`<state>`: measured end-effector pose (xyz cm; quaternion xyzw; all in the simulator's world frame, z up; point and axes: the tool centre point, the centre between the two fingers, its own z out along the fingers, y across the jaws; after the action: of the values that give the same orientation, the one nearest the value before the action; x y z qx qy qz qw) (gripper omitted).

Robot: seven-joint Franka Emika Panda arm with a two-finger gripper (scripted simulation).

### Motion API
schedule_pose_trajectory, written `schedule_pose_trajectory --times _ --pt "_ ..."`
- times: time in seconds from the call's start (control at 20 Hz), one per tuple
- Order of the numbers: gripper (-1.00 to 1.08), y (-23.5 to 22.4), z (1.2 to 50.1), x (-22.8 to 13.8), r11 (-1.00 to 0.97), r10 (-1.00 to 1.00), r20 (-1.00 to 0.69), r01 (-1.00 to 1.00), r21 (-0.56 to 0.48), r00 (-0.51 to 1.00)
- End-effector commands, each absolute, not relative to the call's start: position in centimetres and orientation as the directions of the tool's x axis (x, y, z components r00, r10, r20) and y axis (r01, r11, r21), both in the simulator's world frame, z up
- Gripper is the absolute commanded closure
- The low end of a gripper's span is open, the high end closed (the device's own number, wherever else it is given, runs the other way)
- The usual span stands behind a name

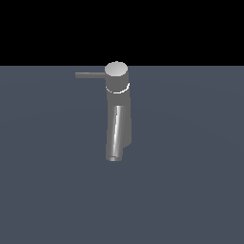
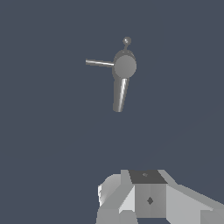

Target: Turn on the faucet by rotating a designated handle.

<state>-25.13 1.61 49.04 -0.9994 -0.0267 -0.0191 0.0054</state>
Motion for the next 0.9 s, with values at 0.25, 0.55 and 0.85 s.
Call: schedule_pose_trajectory --times 0.25,0.55,0.85 --pt "1.08 1.8 48.8 -25.1 -0.999 0.036 0.043 0.037 -0.015 0.998" --pt "1.08 2.4 47.7 -24.8 -0.999 -0.03 0.059 -0.028 -0.034 0.998" --pt "1.08 3.6 45.9 -24.2 -0.988 -0.146 0.086 -0.14 -0.072 0.986"
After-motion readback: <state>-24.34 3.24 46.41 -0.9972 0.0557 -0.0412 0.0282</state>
